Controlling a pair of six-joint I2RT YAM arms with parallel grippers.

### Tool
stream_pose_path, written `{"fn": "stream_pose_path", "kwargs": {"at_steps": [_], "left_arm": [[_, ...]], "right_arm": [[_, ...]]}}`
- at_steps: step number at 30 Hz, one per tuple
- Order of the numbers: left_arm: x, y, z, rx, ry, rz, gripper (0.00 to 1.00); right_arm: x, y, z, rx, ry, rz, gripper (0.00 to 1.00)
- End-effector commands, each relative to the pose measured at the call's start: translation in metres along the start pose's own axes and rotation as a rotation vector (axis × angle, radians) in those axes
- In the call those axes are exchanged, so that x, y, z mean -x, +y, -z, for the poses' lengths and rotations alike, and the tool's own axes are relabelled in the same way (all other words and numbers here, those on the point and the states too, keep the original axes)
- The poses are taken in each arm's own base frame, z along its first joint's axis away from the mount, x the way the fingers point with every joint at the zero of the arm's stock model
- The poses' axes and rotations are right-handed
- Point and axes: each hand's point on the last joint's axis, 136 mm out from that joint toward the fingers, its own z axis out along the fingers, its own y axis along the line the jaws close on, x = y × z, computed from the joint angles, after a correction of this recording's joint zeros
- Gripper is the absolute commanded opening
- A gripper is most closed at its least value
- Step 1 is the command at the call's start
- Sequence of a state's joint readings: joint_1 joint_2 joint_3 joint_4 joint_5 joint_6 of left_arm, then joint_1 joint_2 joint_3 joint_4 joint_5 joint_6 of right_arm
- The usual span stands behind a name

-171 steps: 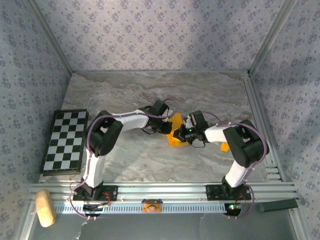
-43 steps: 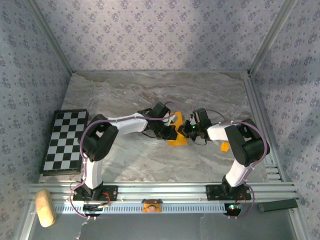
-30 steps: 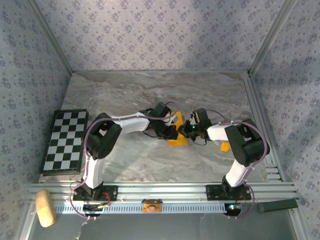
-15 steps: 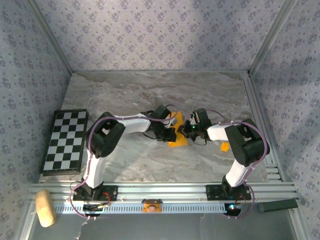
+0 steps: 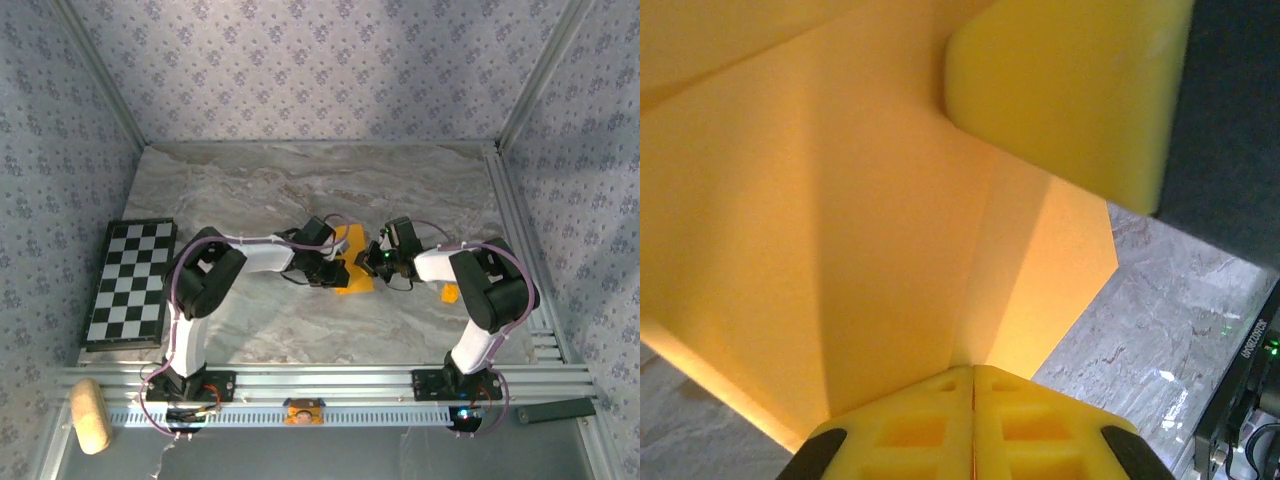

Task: Fold a paper plane with a square sheet of paper (pick it up from the middle)
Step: Fold the triangle a second time at the center of the table.

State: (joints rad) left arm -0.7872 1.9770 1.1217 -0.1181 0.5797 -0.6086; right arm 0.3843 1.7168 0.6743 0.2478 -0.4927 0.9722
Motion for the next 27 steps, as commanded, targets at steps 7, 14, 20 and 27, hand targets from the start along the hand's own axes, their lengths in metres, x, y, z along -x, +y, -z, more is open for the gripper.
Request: {"fn": "stream_pose_path", "kwargs": {"at_steps": [7, 14, 20, 27], "left_arm": [[-0.038, 0.018, 0.006, 0.034, 0.076, 0.084, 0.08], [-0.049, 0.022, 0.010, 0.022, 0.081, 0.108, 0.08], [-0.052, 0.022, 0.015, -0.007, 0.071, 0.139, 0.11], [-0.021, -0.015, 0.050, -0.089, -0.057, 0.070, 0.12]], "right_arm": [[-0.012, -0.048, -0.004, -0.148, 0.024, -0.058, 0.04], [-0.011, -0.047, -0.005, -0.146, 0.024, -0.057, 0.04], [-0.012, -0.046, -0.007, -0.143, 0.031, -0.057, 0.04], [-0.012, -0.041, -0.006, -0.130, 0.028, -0.054, 0.04]]}}
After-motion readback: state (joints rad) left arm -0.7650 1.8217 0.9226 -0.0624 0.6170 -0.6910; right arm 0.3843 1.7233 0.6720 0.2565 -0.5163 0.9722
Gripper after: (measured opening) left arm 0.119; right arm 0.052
